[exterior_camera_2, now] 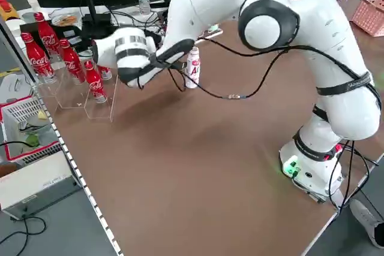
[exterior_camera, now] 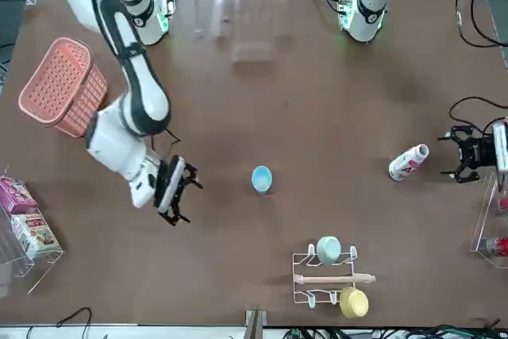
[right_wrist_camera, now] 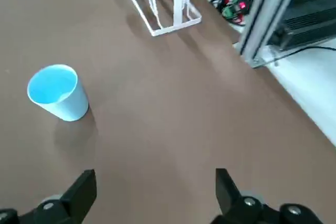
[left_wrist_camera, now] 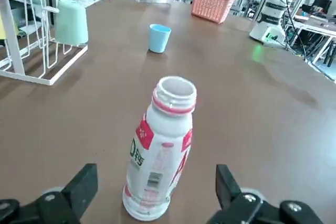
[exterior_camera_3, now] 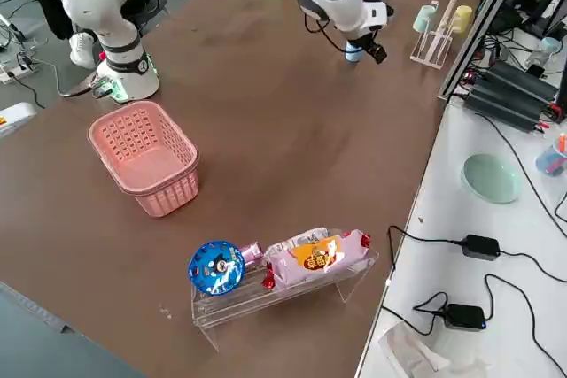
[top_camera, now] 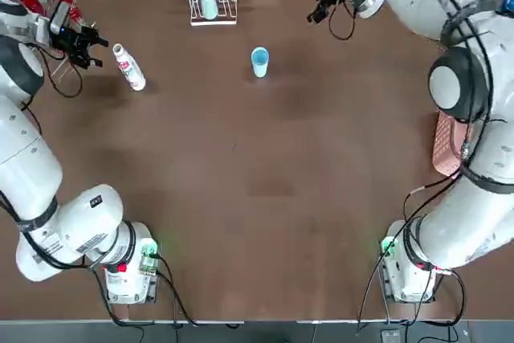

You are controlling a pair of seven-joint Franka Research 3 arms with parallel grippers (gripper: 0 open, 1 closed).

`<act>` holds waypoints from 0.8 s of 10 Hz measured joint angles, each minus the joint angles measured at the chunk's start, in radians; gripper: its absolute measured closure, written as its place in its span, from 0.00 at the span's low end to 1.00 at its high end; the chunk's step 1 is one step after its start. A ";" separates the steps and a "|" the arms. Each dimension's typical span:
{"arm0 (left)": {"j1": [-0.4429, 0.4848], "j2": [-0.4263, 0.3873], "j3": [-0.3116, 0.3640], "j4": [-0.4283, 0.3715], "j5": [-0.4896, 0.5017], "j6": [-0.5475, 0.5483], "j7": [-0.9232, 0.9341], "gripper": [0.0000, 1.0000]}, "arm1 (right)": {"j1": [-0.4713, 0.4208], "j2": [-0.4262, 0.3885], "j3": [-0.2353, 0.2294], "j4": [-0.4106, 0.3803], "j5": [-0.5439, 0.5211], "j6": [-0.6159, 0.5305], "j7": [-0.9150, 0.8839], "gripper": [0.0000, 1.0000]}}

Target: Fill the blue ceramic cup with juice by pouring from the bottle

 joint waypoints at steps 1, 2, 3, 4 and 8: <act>0.004 0.019 -0.009 0.000 -0.002 -0.001 0.042 0.01 | 0.010 0.028 0.019 0.000 0.007 0.028 -0.006 0.00; 0.007 0.034 -0.016 -0.001 -0.002 -0.002 0.078 0.01 | 0.011 0.058 0.053 0.000 0.032 0.061 -0.010 0.00; 0.008 0.048 -0.017 -0.002 -0.002 -0.003 0.102 0.01 | 0.010 0.087 0.091 0.000 0.081 0.089 -0.027 0.00; 0.008 0.066 -0.018 -0.004 -0.002 -0.005 0.116 0.01 | 0.010 0.115 0.120 0.000 0.143 0.113 -0.067 0.00; 0.009 0.135 -0.072 -0.007 -0.002 -0.006 0.187 0.01 | 0.007 0.177 0.183 0.003 0.249 0.184 -0.249 0.00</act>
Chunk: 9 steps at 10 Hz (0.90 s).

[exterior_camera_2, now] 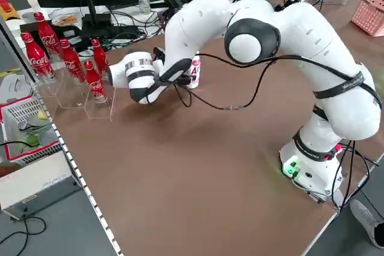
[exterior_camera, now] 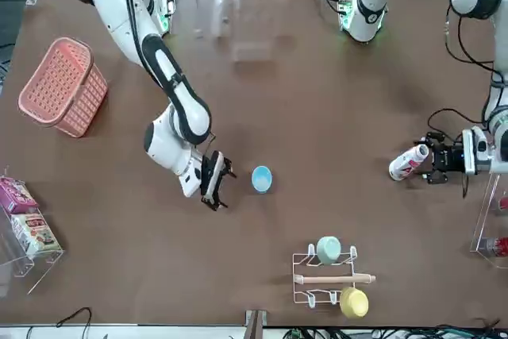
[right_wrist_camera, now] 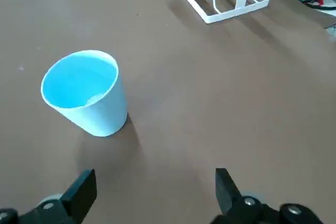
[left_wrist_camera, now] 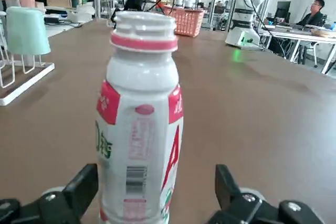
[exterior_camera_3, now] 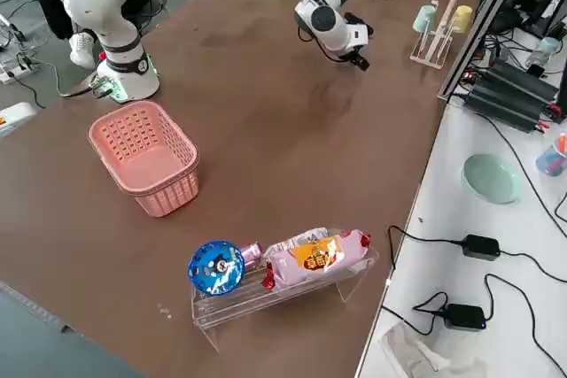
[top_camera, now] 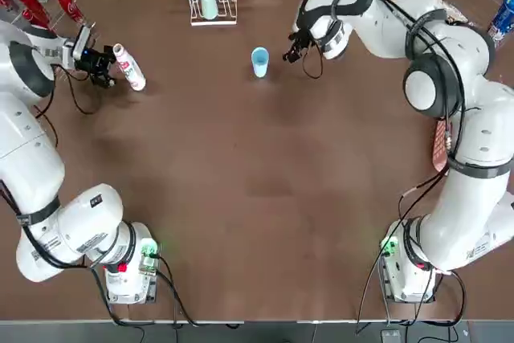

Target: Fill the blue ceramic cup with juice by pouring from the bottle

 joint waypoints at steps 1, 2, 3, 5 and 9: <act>-0.004 0.004 -0.015 0.000 0.000 0.000 0.000 0.01 | -0.001 0.007 0.015 0.001 0.002 0.006 -0.026 0.00; -0.007 0.004 -0.028 0.000 0.000 0.000 0.000 0.01 | 0.000 0.015 0.029 0.003 0.002 0.018 -0.040 0.00; -0.008 0.004 -0.036 0.001 0.000 0.000 0.000 0.01 | -0.001 0.028 0.047 0.003 0.003 0.035 -0.049 0.00; -0.007 0.009 -0.040 -0.001 -0.002 0.000 0.002 0.02 | -0.003 0.052 0.075 0.004 0.019 0.058 -0.062 0.00; -0.002 0.044 -0.050 -0.017 -0.049 0.000 0.030 0.14 | -0.016 0.081 0.108 0.047 0.033 0.058 -0.064 0.00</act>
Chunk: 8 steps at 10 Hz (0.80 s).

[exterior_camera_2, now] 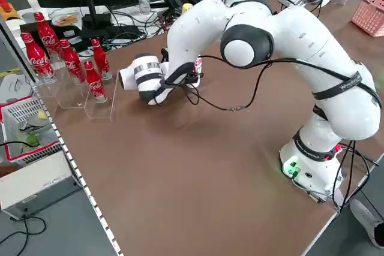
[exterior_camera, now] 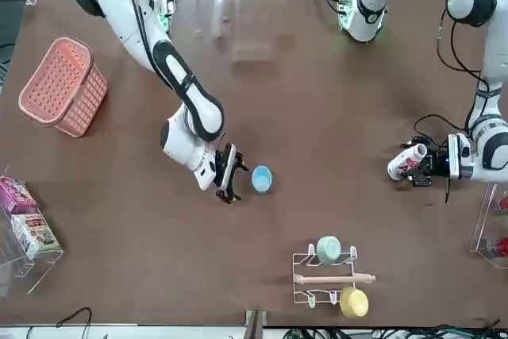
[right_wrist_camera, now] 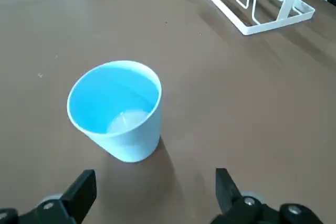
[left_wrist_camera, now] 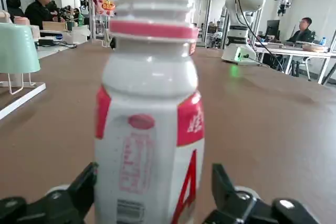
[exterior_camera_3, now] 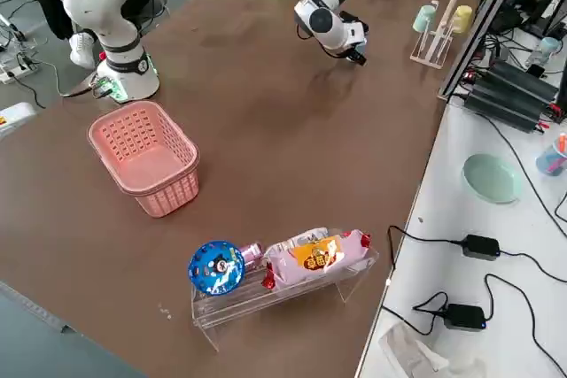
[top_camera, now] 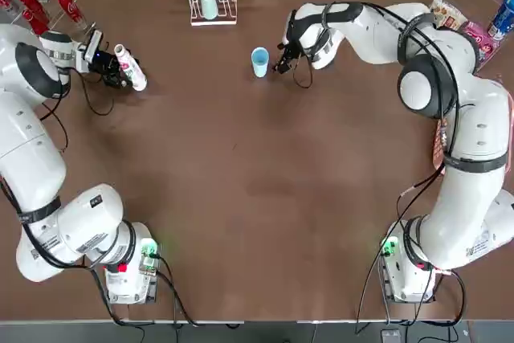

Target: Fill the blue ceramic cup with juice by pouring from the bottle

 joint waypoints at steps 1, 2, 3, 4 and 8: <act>0.001 0.006 0.000 -0.005 -0.019 0.001 0.008 0.14 | -0.001 0.012 0.003 0.009 0.000 0.000 -0.005 0.00; 0.000 0.009 -0.001 -0.010 -0.033 0.001 0.020 0.13 | -0.004 0.021 0.005 0.013 0.001 0.000 -0.015 0.00; -0.002 0.012 -0.004 -0.012 -0.042 0.001 0.035 0.13 | -0.010 0.027 0.009 0.015 0.002 0.000 -0.020 0.00; -0.002 0.012 -0.007 -0.012 -0.045 0.001 0.041 0.13 | -0.024 0.033 0.022 0.018 0.005 0.000 -0.021 0.00; -0.001 0.012 -0.017 -0.013 -0.046 0.001 0.046 0.40 | -0.070 0.041 0.059 0.020 0.048 -0.003 -0.036 0.00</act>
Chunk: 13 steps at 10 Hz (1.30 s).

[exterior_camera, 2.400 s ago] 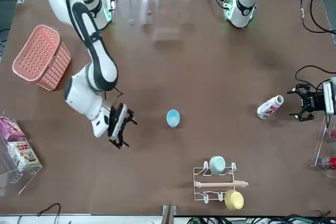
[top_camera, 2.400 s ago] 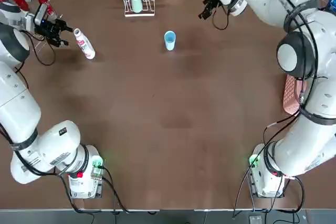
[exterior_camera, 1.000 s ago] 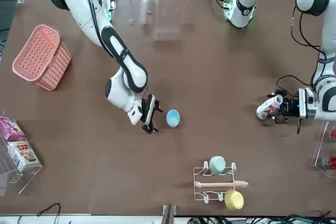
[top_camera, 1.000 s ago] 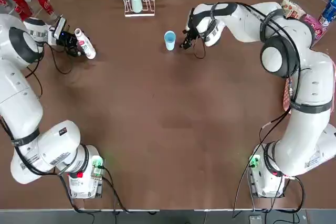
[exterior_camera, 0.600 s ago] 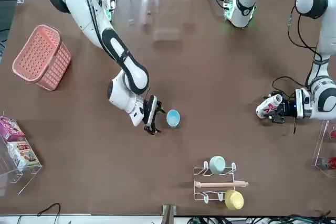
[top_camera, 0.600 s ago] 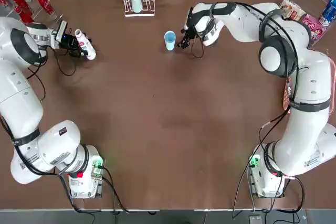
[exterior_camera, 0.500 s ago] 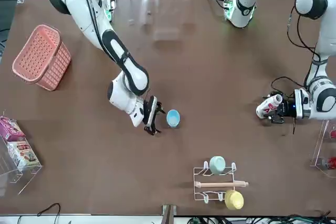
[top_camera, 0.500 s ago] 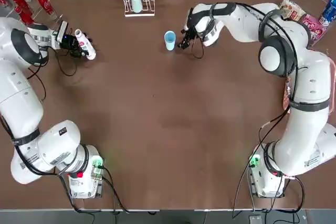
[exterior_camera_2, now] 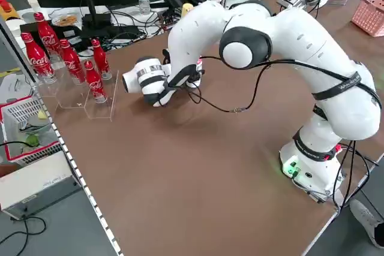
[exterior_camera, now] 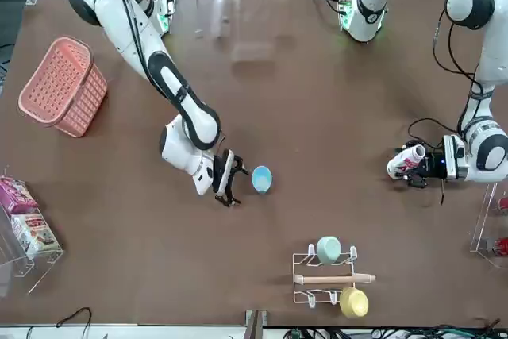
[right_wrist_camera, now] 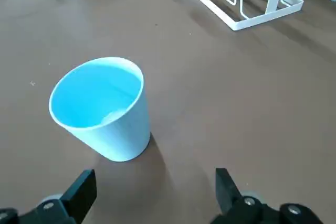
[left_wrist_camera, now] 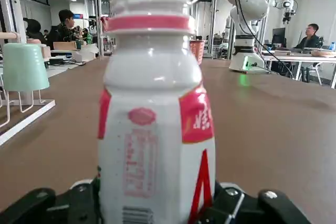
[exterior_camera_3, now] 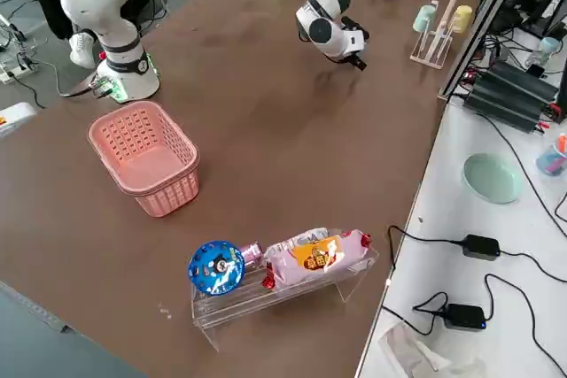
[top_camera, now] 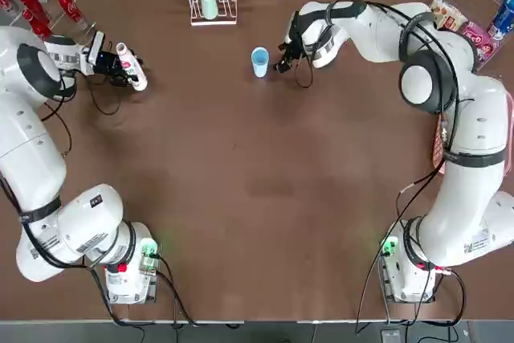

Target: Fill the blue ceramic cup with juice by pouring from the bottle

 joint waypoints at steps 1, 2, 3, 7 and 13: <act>0.000 0.000 -0.002 -0.002 0.000 0.000 0.000 0.47 | -0.002 0.001 0.003 0.000 0.001 -0.001 -0.002 0.00; 0.001 0.000 -0.002 -0.002 0.000 0.000 0.000 0.54 | -0.002 0.004 0.006 0.000 0.001 -0.002 -0.005 0.00; 0.003 -0.001 -0.002 -0.001 0.000 0.000 0.000 0.57 | -0.002 0.010 0.010 0.001 0.001 -0.002 -0.008 0.00; -0.048 -0.033 -0.019 0.002 0.000 0.000 -0.049 0.57 | -0.002 0.033 0.013 0.046 0.001 -0.003 -0.104 0.00; -0.127 -0.166 -0.135 -0.077 0.000 0.097 -0.217 0.59 | 0.000 0.084 0.027 0.071 0.001 -0.004 -0.135 0.00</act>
